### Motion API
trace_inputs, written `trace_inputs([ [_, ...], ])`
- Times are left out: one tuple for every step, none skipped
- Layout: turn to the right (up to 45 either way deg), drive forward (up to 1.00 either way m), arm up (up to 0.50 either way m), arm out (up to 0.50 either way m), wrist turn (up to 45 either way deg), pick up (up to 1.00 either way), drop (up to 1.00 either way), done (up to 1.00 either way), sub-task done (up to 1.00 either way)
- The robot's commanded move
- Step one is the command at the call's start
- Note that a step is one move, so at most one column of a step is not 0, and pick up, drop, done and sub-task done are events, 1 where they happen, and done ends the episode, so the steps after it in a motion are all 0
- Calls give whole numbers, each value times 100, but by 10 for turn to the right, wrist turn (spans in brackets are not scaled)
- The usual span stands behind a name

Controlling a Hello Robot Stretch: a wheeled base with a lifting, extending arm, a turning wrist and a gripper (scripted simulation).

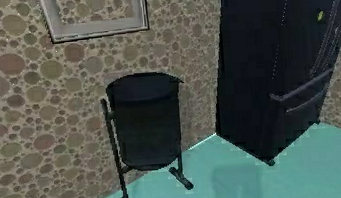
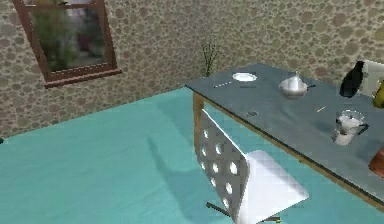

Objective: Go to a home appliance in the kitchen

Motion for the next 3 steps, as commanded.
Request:
trace_inputs([
  [450, 0, 0, 0, 0, 0, 0, 0, 0],
  [60, 0, 0, 0, 0, 0, 0, 0, 0],
  [0, 95, 0, 0, 0, 0, 0, 0, 0],
])
